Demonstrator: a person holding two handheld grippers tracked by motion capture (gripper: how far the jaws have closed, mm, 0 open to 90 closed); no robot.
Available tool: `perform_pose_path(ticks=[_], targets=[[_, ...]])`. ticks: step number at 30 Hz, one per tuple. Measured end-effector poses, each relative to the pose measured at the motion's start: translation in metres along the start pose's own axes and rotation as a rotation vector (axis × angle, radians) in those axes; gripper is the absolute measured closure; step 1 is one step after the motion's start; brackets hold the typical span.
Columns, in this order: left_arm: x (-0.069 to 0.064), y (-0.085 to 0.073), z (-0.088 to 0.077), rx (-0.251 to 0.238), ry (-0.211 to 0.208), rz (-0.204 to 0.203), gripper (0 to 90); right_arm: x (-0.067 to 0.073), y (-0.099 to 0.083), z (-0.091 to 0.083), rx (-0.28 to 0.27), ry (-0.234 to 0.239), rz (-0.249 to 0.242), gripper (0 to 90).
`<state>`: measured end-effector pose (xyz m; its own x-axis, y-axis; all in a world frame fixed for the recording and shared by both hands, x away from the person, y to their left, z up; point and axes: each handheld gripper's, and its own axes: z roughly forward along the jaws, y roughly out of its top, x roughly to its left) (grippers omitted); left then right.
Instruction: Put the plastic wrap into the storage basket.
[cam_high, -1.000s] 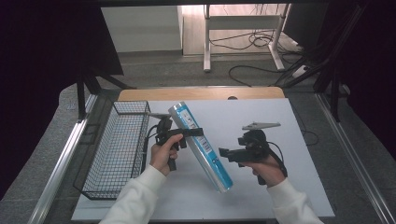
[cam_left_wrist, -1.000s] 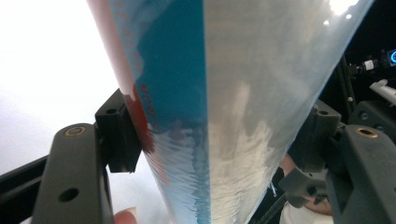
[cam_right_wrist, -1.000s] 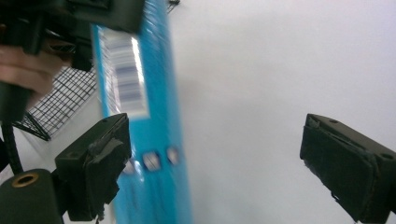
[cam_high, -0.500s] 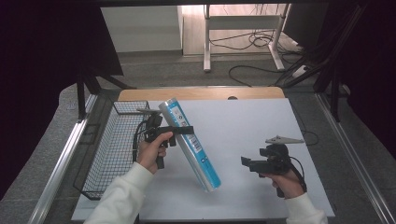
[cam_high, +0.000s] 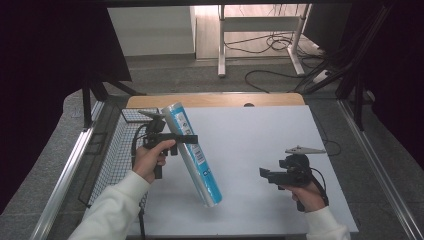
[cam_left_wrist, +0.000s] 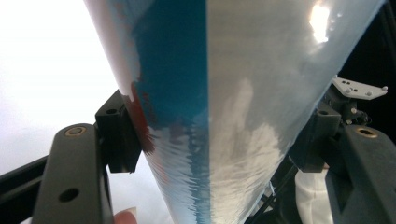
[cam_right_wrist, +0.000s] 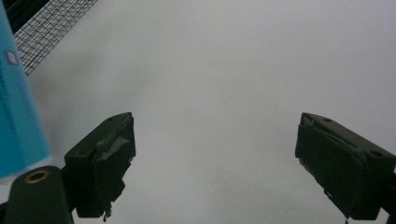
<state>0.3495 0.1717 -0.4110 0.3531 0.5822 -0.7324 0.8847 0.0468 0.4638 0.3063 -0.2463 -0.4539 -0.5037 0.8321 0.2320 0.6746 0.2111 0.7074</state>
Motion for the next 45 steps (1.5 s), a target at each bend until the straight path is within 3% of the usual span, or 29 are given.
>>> perform_pose_path(ticks=[2, 3, 7, 29, 35, 45], targets=[[0.002, 0.001, -0.008, 0.007, 0.012, 0.006, 31.9, 0.000, 0.000, 0.000, -0.009, -0.011, 0.000, 13.0], [0.004, 0.002, -0.014, 0.012, 0.021, 0.009, 31.9, 0.001, 0.000, -0.002, -0.037, -0.047, -0.015, 13.9], [0.008, 0.003, -0.024, 0.017, 0.037, 0.011, 31.9, 0.000, 0.001, -0.005, -0.048, -0.048, -0.008, 14.0], [0.012, 0.009, -0.079, 0.032, 0.141, 0.047, 31.9, -0.005, -0.003, 0.006, 0.014, -0.031, -0.001, 13.9], [0.012, 0.012, -0.104, 0.030, 0.185, 0.061, 31.9, -0.006, -0.004, 0.007, 0.017, -0.030, -0.003, 13.9], [0.014, 0.014, -0.140, 0.020, 0.202, 0.078, 31.9, -0.007, -0.004, 0.009, 0.026, -0.034, 0.006, 13.9]])
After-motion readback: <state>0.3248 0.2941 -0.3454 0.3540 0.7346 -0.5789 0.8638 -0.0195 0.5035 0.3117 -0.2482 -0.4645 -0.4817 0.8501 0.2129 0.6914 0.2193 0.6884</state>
